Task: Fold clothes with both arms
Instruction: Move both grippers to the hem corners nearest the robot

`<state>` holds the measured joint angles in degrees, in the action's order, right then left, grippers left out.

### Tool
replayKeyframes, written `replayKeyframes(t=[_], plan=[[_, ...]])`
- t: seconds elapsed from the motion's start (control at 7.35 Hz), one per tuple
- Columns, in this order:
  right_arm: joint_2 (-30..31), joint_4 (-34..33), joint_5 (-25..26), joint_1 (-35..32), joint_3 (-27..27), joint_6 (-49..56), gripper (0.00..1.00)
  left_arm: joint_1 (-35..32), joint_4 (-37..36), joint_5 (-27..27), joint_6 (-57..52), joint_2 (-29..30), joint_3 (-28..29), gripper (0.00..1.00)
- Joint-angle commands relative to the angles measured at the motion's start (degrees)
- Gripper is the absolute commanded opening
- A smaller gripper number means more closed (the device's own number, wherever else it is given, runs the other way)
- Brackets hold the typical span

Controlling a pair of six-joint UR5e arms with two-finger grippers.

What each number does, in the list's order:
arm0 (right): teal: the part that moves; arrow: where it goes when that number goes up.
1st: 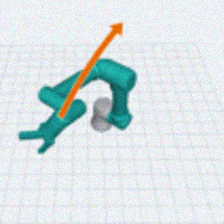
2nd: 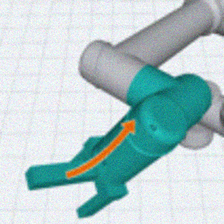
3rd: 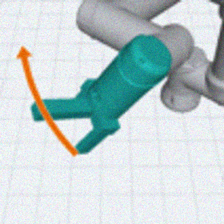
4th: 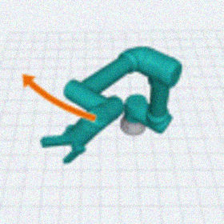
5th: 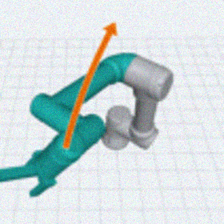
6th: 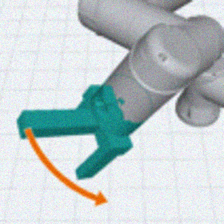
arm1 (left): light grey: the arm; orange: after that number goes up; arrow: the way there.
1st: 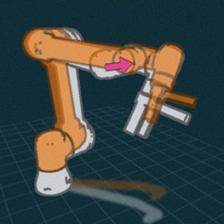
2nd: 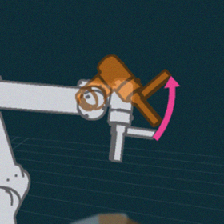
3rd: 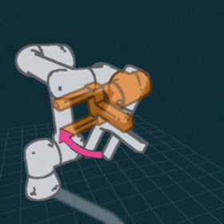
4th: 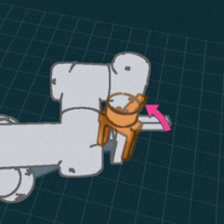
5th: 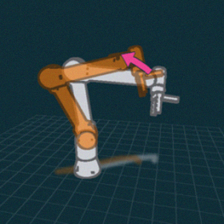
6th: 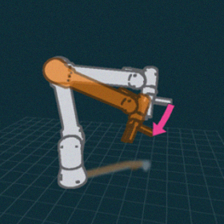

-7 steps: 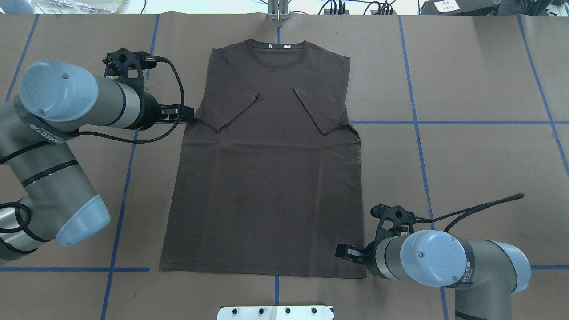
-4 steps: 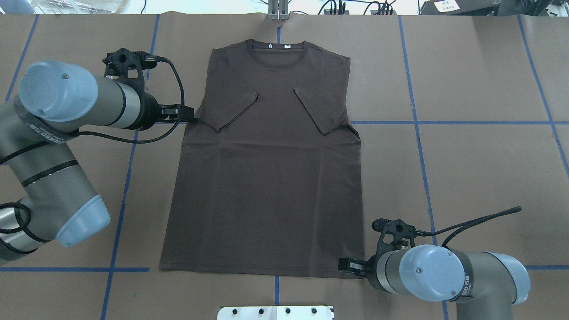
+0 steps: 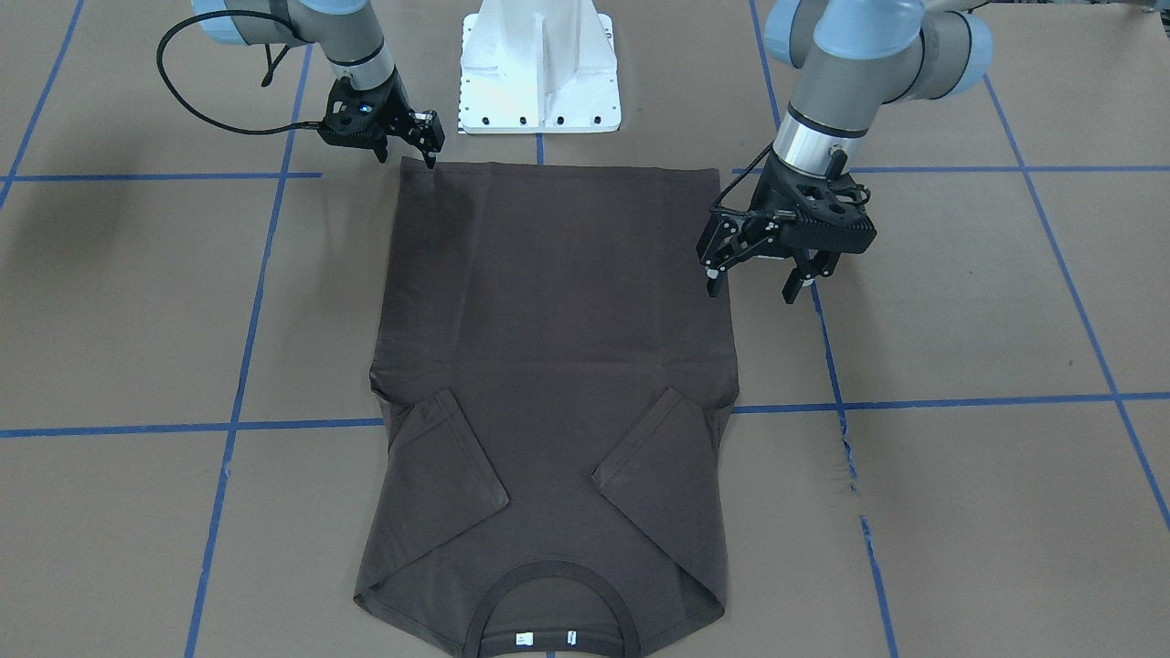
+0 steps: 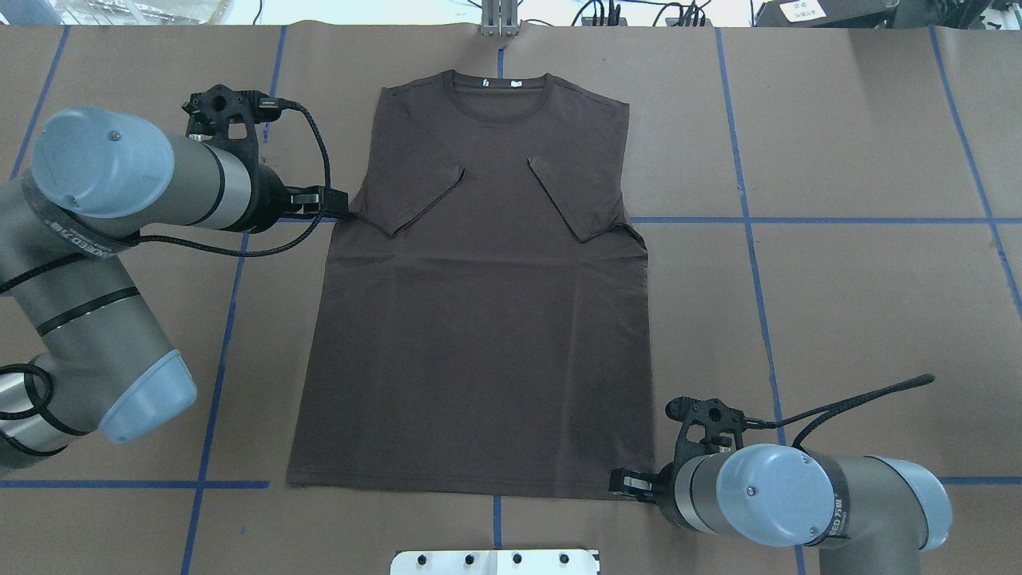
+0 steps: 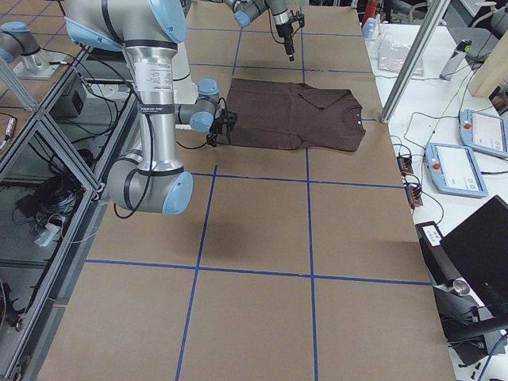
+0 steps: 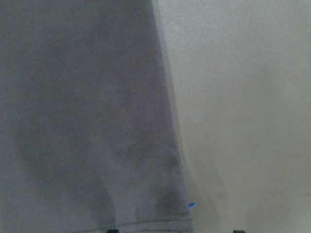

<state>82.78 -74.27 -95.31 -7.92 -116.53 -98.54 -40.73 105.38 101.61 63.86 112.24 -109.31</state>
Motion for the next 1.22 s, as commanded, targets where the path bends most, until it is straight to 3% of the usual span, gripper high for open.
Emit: replayKeyframes(t=[0.0,0.41,0.82,1.09], plan=[[0.1,0.0,0.13,-0.08,-0.01,-0.07,0.51,-0.05,0.0,-0.01,0.04,0.0,-0.02,1.0],[0.45,-0.09,0.13,-0.17,-0.01,0.02,0.02,-0.05,0.0,-0.01,-0.05,0.0,0.07,1.0],[0.45,0.0,-0.66,-1.57,-1.93,1.59,0.0,-0.05,-0.09,-0.01,0.04,-0.17,0.07,1.0],[2.37,0.0,-0.84,-2.53,-5.71,9.12,0.0,0.64,1.31,0.08,8.67,-6.11,-2.03,1.0]])
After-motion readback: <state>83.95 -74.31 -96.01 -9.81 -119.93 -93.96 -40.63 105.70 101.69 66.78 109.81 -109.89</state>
